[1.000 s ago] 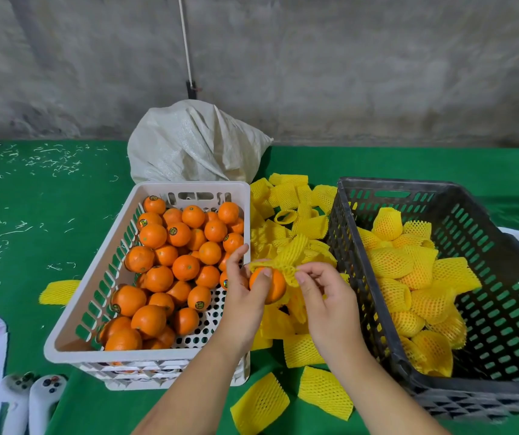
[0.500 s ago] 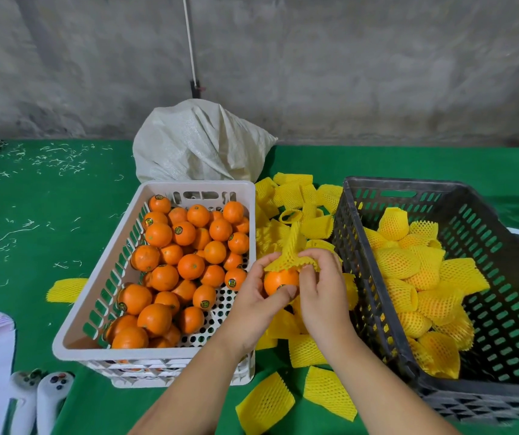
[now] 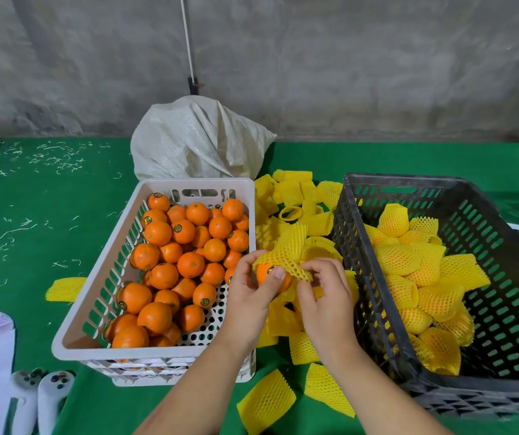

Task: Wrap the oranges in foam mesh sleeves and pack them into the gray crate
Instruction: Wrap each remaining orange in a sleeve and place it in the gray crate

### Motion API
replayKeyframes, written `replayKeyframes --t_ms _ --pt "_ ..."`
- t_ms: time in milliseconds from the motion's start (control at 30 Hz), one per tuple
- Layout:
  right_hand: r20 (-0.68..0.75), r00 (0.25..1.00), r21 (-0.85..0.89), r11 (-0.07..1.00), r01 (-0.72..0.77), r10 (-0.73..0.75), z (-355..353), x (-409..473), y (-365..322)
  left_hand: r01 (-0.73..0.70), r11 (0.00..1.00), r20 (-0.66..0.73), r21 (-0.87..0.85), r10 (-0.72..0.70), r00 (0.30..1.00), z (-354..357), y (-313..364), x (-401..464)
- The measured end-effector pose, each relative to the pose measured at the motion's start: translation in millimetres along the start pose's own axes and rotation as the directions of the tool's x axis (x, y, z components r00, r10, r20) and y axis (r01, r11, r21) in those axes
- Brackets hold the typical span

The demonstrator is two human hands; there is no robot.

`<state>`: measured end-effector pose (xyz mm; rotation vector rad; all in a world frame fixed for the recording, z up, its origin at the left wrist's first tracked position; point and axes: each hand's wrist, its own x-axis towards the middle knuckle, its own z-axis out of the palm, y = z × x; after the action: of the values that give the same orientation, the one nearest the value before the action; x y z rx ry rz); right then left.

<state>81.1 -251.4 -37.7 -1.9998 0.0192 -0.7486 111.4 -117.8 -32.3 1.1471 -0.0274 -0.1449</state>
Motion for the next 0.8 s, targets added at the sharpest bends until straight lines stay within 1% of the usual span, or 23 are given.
replayKeyframes --t_ms 100,167,200,267,333,400,433,533,600,667,700,733,800 --pt "0.008 0.995 -0.019 0.995 0.101 -0.101 -0.6 -0.6 -9.5 -0.013 1.000 -0.008 0.014 0.013 1.000 2.2 -0.9 -1.4" --pt "0.062 0.986 -0.054 0.986 0.160 -0.156 3.4 -1.8 -14.7 0.013 0.998 0.041 0.054 -0.015 0.999 -0.2 0.2 -0.9" --pt "0.078 0.984 -0.069 0.984 0.164 -0.158 6.0 -1.7 -15.5 0.040 0.996 0.098 0.083 -0.048 0.994 -1.8 0.7 -0.1" --pt "0.063 0.993 -0.077 0.991 0.105 -0.101 8.4 2.5 -14.3 0.094 0.989 0.214 0.113 -0.117 0.970 -4.7 -1.0 2.0" --pt "0.056 0.997 -0.080 0.995 0.056 -0.051 5.2 12.0 -12.0 0.089 0.980 0.245 0.177 -0.132 0.960 -7.8 -4.3 2.4" --pt "0.099 0.992 -0.097 0.991 0.092 -0.082 -1.3 20.7 -11.9 0.039 0.979 0.229 0.202 -0.086 0.970 -7.9 -6.5 -1.0" --pt "0.122 0.986 -0.114 0.985 0.126 -0.112 -5.3 24.2 -12.7 0.014 0.983 0.208 0.185 -0.052 0.977 -7.3 -7.5 -2.1" --pt "0.185 0.959 -0.171 0.954 0.244 -0.212 -17.0 29.6 -16.5 -0.084 0.983 0.073 0.162 0.073 0.995 -4.5 -6.4 -2.0" --pt "0.227 0.926 -0.193 0.917 0.348 -0.303 -20.2 25.1 -18.1 -0.128 0.989 -0.036 0.068 0.131 0.991 -5.8 -7.2 0.5" --pt "0.254 0.899 -0.199 0.890 0.409 -0.357 -15.1 13.2 -19.7 -0.117 0.993 -0.124 -0.022 0.113 0.986 -7.7 -8.2 3.0" --pt "0.254 0.905 -0.187 0.901 0.392 -0.341 -10.3 6.8 -20.1 -0.113 0.994 -0.139 -0.002 0.112 0.984 -7.8 -8.5 3.7" --pt "0.243 0.924 -0.168 0.926 0.338 -0.294 -5.7 1.8 -20.5 -0.119 0.991 -0.136 0.055 0.126 0.983 -7.6 -9.1 3.9" --pt "0.211 0.967 -0.114 0.979 0.170 -0.144 0.4 -2.8 -20.3 -0.135 0.980 -0.096 0.149 0.150 0.984 -7.5 -9.3 2.4"
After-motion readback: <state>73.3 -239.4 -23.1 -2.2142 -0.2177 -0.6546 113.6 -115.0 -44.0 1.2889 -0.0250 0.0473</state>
